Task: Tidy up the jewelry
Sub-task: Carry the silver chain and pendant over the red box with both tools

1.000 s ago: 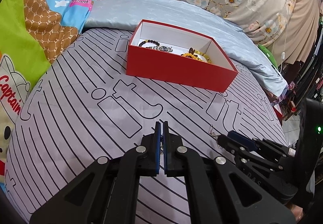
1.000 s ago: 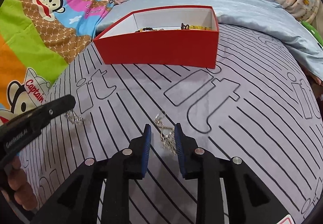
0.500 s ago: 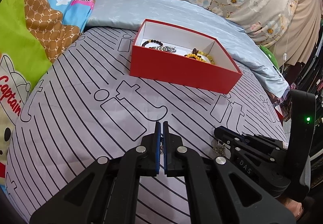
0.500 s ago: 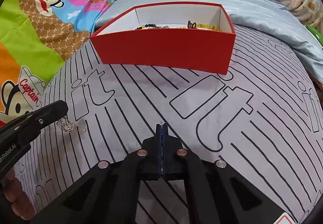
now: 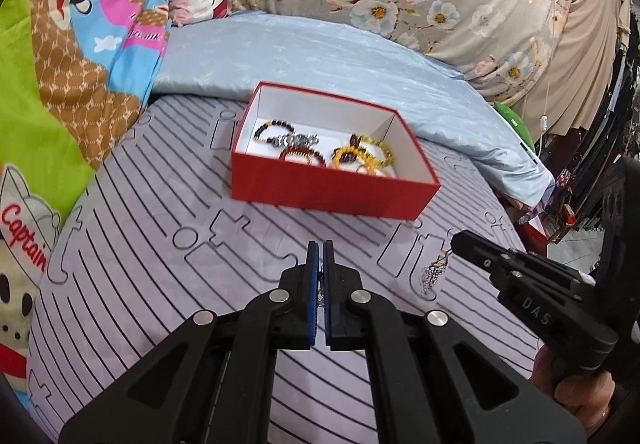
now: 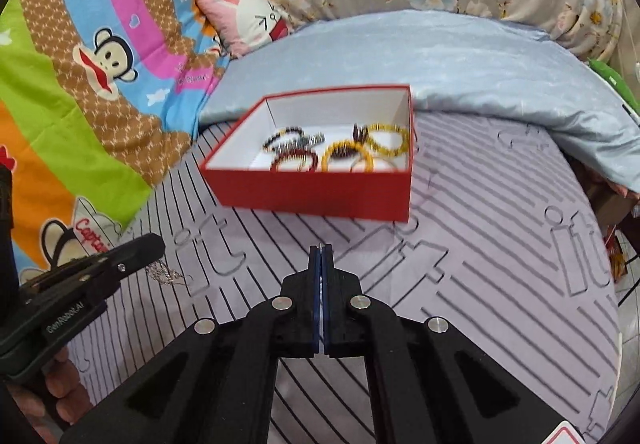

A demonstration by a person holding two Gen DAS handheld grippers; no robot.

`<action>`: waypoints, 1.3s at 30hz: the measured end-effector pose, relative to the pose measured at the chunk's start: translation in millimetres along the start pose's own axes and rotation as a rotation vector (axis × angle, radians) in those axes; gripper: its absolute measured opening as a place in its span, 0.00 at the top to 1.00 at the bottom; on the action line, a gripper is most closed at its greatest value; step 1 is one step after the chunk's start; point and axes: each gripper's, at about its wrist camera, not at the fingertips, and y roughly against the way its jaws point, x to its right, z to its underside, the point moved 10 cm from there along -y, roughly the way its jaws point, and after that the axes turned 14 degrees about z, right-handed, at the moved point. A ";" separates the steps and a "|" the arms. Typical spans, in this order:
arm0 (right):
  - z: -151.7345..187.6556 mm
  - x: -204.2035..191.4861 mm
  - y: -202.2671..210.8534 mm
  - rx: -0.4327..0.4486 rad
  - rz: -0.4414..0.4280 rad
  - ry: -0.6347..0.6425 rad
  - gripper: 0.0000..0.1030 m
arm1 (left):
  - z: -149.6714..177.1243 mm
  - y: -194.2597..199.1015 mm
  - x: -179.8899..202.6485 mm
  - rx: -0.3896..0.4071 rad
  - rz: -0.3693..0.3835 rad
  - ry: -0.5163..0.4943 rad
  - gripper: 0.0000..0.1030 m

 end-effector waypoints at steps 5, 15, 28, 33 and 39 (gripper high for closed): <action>-36.8 3.3 14.5 0.053 -0.019 -0.013 0.99 | -30.9 3.8 10.5 0.032 0.020 -0.027 0.98; -115.2 1.9 7.4 0.128 -0.040 -0.030 0.99 | -114.0 -9.8 21.1 0.116 0.019 -0.119 0.98; -150.3 -15.7 -74.0 0.060 -0.055 -0.032 0.99 | -154.6 -100.6 -7.9 0.060 -0.027 -0.128 0.99; -137.3 -18.3 -102.7 0.023 -0.036 -0.013 0.99 | -146.5 -130.4 -23.4 0.019 -0.050 -0.117 0.99; -126.2 -18.0 -130.7 -0.018 -0.016 -0.005 0.99 | -138.2 -155.1 -38.9 -0.020 -0.070 -0.103 0.99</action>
